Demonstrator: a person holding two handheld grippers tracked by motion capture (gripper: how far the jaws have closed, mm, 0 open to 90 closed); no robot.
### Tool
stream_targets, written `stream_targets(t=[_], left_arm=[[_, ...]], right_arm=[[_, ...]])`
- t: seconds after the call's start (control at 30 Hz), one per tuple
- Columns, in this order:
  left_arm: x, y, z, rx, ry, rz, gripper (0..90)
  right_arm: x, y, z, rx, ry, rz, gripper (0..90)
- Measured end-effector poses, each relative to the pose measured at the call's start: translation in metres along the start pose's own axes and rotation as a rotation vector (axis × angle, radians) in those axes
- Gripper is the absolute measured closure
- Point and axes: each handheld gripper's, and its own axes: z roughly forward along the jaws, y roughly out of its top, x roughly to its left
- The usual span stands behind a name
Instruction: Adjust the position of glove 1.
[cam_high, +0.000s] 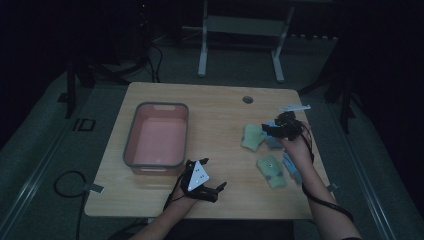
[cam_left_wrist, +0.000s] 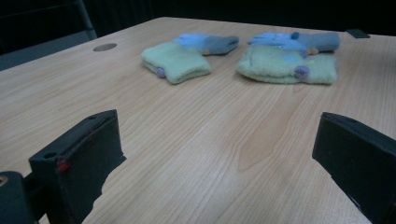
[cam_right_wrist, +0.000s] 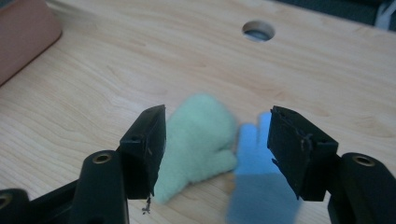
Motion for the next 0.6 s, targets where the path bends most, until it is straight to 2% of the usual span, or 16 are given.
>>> stream_targets(t=[0.17, 0.23, 0.27, 0.4, 0.6], left_arm=[[-0.002, 0.000, 0.000, -0.001, -0.003, 0.012, 1.8], [-0.002, 0.000, 0.000, 0.000, -0.007, 0.013, 1.7], [-0.002, 0.000, 0.000, 0.000, -0.008, 0.012, 1.7], [-0.001, 0.000, 0.000, -0.003, -0.009, 0.010, 1.7], [-0.002, 0.000, -0.001, -0.007, -0.009, 0.016, 1.8]], right_arm=[[0.007, 0.002, 0.020, 0.064, 0.037, -0.004, 45.3], [0.008, 0.002, 0.029, 0.085, 0.072, -0.003, 47.4], [0.009, 0.002, 0.034, 0.093, 0.077, -0.009, 50.2], [0.013, -0.001, 0.052, 0.129, 0.069, -0.041, 51.5], [0.012, -0.007, 0.074, 0.178, 0.086, -0.026, 54.7]])
